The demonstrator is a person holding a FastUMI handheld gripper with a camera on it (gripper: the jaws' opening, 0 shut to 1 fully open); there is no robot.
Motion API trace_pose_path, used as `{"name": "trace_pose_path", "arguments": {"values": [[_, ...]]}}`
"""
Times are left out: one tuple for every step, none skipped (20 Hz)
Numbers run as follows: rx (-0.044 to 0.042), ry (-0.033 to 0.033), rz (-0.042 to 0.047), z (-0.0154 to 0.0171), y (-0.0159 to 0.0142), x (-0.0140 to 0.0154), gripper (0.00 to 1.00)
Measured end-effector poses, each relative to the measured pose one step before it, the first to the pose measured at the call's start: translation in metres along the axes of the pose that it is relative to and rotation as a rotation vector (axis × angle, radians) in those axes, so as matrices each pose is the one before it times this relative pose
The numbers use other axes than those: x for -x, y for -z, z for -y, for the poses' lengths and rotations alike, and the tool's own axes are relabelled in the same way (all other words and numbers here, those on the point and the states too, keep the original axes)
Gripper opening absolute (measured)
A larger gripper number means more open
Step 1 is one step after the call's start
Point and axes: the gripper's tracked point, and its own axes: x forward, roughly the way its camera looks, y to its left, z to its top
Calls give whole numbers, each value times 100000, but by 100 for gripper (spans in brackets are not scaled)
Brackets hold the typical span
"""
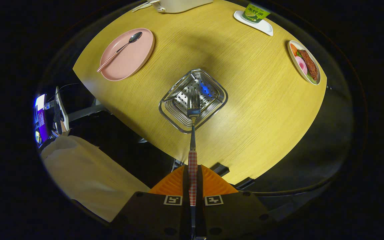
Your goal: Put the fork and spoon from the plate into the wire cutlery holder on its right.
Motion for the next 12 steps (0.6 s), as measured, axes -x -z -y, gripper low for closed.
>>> {"name": "trace_pose_path", "arguments": {"values": [[-1787, -1160, -1792, -77, -338, -188, 10], [-2064, -1283, -1435, -76, -403, -164, 10], [-1901, -1601, -1563, -104, -370, -145, 10], [-2351, -1859, -1179, -101, -377, -174, 10], [-2194, -1578, -1092, -125, -375, -72, 10], [-1895, -1119, -1008, -103, -353, 4, 10], [-1442, -698, -481, -46, -412, -25, 11], [-984, 185, 432, 57, -467, -188, 11], [-521, 82, 851, 56, -516, 22, 13], [-336, -204, 720, 11, -289, 97, 13], [-830, -865, 1067, -181, -274, 86, 13], [-562, -955, 1376, -236, -187, 271, 16]]}}
